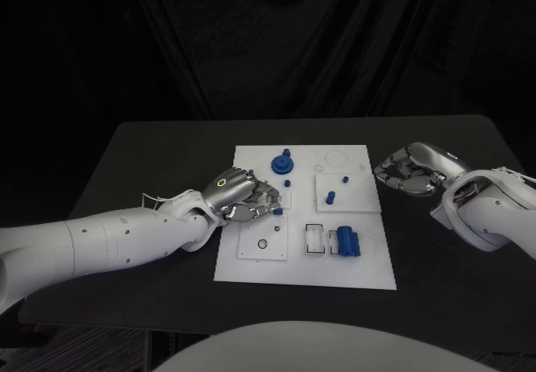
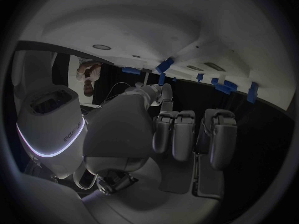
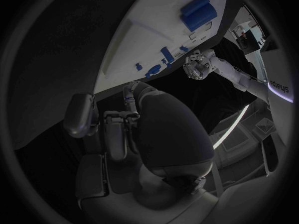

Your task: Assemble the parts on the task board

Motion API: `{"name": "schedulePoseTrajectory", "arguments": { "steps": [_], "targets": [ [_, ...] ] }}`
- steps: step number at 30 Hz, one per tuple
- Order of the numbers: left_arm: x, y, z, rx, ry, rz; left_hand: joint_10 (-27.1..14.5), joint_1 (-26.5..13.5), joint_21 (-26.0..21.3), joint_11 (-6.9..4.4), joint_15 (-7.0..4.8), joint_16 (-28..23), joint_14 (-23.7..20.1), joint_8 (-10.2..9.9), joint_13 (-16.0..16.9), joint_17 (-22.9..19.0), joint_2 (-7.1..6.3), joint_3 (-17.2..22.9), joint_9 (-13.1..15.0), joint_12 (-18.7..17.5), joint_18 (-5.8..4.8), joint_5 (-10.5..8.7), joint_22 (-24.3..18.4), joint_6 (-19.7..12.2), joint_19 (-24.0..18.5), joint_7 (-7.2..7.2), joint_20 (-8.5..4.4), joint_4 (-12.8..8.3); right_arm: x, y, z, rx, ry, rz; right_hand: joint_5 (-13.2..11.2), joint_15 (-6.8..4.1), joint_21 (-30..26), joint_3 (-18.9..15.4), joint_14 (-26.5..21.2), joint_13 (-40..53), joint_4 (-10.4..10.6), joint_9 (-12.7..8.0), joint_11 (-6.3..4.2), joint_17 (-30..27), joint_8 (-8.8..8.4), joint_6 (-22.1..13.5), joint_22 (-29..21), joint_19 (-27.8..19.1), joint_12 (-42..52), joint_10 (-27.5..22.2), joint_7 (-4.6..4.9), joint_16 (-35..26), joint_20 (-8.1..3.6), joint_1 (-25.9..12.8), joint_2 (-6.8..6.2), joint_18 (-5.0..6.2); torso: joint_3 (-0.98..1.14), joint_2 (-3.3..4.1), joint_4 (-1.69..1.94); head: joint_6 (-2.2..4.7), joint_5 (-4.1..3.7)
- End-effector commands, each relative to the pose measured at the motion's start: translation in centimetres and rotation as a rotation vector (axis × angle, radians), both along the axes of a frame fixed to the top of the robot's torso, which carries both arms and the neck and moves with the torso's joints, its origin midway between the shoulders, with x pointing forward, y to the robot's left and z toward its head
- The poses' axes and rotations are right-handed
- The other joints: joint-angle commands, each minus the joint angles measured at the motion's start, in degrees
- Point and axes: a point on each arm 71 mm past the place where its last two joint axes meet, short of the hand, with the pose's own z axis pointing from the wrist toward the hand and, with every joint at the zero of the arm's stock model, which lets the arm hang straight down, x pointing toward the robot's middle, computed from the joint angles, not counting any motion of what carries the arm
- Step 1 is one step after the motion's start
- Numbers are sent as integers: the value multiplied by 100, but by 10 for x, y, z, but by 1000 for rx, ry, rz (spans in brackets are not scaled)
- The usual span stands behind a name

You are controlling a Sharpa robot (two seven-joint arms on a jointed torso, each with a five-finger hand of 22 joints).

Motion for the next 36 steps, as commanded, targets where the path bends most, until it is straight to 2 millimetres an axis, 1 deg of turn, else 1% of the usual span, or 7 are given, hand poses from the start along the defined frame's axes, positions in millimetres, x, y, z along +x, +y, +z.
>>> {"name": "schedulePoseTrajectory", "arguments": {
  "steps": [1,3,11,13,19,24,36],
  "targets": [
    [-7,0,7,-38,-58,23,601,-87,17,124,115,15,607,-301,1509,1509,53,-60,-361,20,-35,-54,1509,-218,602,140,93,165,-1,-1,-1,0,6,0,28,-9,-26,11,599,1428,-12,8,-14,1474,-16,38,837,-11,-29,517,-17,-25,-42,-8,38,11,11,-5,9,-1,-5],
    [-11,1,11,-54,-63,33,601,-100,17,188,176,15,607,-301,1509,1509,78,-98,-850,20,-35,-55,1509,-206,602,182,169,161,-1,-1,-1,-1,6,-1,28,-9,-26,11,599,1428,-12,8,-14,1474,-16,38,837,-11,-29,517,-17,-25,-42,-8,38,11,13,-5,13,-1,-8],
    [-15,-4,44,-1,-63,14,601,-63,17,211,214,15,607,-294,1509,1509,93,-117,-1453,20,-35,85,1509,-173,602,212,221,152,0,0,-1,-1,6,-3,29,-9,-28,19,598,1428,-15,8,-13,1472,-20,35,837,-12,-29,516,-16,-28,-42,-6,44,11,10,-4,3,-1,-24],
    [-13,-9,53,106,-54,2,601,-166,17,239,232,15,607,-299,1509,1509,65,-181,-1647,20,-35,-150,1509,-273,602,254,248,155,0,1,-1,-1,6,-2,29,-9,-28,19,598,1428,-15,8,-13,1472,-20,35,837,-12,-29,516,-16,-28,-42,-6,44,11,21,-15,-5,-1,-19],
    [-2,-22,79,439,-45,-6,601,-246,17,165,185,15,607,-279,1509,1509,13,-299,-1779,20,-35,-537,1509,-241,602,203,219,164,1,4,-2,-1,6,0,29,-9,-20,21,599,1433,-17,8,-13,1475,-20,35,839,-9,-25,521,-16,-24,-42,-7,44,9,36,-20,-16,-1,-24],
    [8,-32,100,684,-101,2,601,-774,17,108,138,15,607,-170,1509,1509,17,-645,-1728,20,-35,-1313,1509,-140,602,141,166,181,3,6,-2,1,1,3,29,-9,-12,21,600,1439,-17,9,-13,1477,-20,37,841,-7,-20,527,-16,-22,-42,-7,44,7,42,-41,-9,-1,-69],
    [16,-59,106,1002,-77,-34,601,-1340,17,76,102,15,607,27,1509,1509,9,-930,-1404,20,-35,-1370,1509,32,602,94,132,178,4,12,0,18,-15,15,27,-13,56,27,609,1475,-34,19,-20,1503,-2,76,861,21,10,563,-27,8,-44,-1,44,-6,90,-95,-61,-1,-101]
  ]
}}
